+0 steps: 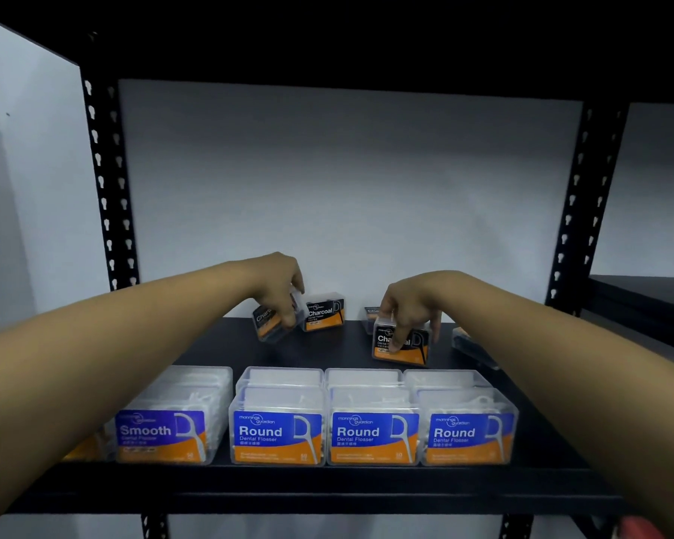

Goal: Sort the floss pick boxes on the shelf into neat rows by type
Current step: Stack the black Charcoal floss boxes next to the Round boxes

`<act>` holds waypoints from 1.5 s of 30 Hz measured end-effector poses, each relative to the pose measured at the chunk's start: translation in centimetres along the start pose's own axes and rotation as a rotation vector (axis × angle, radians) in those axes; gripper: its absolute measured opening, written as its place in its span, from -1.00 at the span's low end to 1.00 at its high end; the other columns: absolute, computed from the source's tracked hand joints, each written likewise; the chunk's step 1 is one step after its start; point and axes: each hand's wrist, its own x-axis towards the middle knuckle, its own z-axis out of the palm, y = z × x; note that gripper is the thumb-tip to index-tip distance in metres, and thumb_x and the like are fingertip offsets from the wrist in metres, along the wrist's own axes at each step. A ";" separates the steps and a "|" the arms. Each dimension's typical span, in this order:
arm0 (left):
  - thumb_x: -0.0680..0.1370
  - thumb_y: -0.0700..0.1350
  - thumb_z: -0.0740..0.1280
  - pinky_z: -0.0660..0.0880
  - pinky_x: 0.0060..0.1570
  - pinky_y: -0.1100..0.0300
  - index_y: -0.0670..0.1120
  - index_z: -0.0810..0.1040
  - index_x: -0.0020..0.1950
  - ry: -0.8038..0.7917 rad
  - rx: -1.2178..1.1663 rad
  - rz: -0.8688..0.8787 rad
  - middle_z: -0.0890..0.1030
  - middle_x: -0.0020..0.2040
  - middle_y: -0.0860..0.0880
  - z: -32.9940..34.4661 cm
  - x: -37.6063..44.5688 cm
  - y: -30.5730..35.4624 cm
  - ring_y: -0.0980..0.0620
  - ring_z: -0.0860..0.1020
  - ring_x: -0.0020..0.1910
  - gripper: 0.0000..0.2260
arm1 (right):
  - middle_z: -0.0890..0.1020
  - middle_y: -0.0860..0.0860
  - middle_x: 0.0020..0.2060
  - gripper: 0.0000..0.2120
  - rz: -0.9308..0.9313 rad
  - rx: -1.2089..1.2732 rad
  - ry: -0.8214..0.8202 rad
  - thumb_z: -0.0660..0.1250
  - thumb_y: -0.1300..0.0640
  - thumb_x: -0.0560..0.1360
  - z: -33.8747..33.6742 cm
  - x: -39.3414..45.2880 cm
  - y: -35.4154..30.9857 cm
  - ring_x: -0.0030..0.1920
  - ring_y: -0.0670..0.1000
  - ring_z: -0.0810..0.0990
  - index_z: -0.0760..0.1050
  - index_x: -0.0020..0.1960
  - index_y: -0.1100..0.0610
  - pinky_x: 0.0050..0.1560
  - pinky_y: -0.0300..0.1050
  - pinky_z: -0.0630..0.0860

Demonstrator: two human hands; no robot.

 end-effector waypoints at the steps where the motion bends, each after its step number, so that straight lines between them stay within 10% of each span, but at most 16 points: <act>1: 0.22 0.05 0.61 0.58 0.04 0.17 -0.01 0.60 0.34 0.003 0.015 0.018 0.60 0.20 -0.01 0.1 0.0 0.2 0.00 0.57 0.09 -0.31 | 0.69 0.04 -0.03 -0.72 -0.003 -0.001 0.002 0.68 0.10 0.33 0.0 0.1 0.0 0.10 0.24 0.68 0.67 -0.03 -0.02 -0.31 0.06 0.70; 7: 0.10 0.19 0.68 0.58 -0.07 0.14 0.00 0.59 0.10 -0.059 0.013 0.061 0.59 0.02 0.05 1.1 0.0 0.8 0.01 0.58 -0.02 -0.34 | 0.69 0.06 0.03 -0.62 -0.005 -0.019 0.014 0.68 0.09 0.33 0.1 0.0 0.0 0.10 0.26 0.68 0.67 0.10 -0.01 -0.33 0.04 0.70; 29: 0.35 0.10 0.61 0.64 0.09 -0.07 -0.04 0.38 0.25 -0.382 -0.137 -0.121 0.46 0.15 -0.02 2.1 -0.6 -0.5 -0.11 0.55 0.12 -0.38 | 0.67 0.09 0.12 -0.52 -0.027 -0.081 0.129 0.65 0.00 0.35 1.1 -0.8 0.4 0.01 0.23 0.73 0.58 0.21 -0.02 -0.27 0.01 0.72; 40: 0.24 0.15 0.65 0.63 -0.08 0.05 0.02 0.49 0.07 -0.184 -0.180 0.015 0.58 0.02 0.03 -1.1 -0.6 1.1 -0.07 0.63 0.01 -0.45 | 0.66 -0.09 -0.11 -0.71 -0.121 -0.141 0.128 0.65 -0.04 0.34 0.1 -0.5 1.3 -0.02 0.12 0.69 0.53 -0.17 -0.11 0.01 0.10 0.70; 45: 0.38 0.12 0.59 0.58 -0.12 0.08 0.08 0.48 0.02 -0.106 -0.309 0.085 0.59 0.06 0.00 -2.4 0.0 3.4 0.01 0.60 -0.12 -0.63 | 0.61 -0.06 -0.02 -0.60 -0.143 -0.204 0.185 0.64 -0.04 0.34 -1.2 -2.4 2.6 0.00 0.11 0.66 0.47 0.00 -0.06 -0.03 0.08 0.71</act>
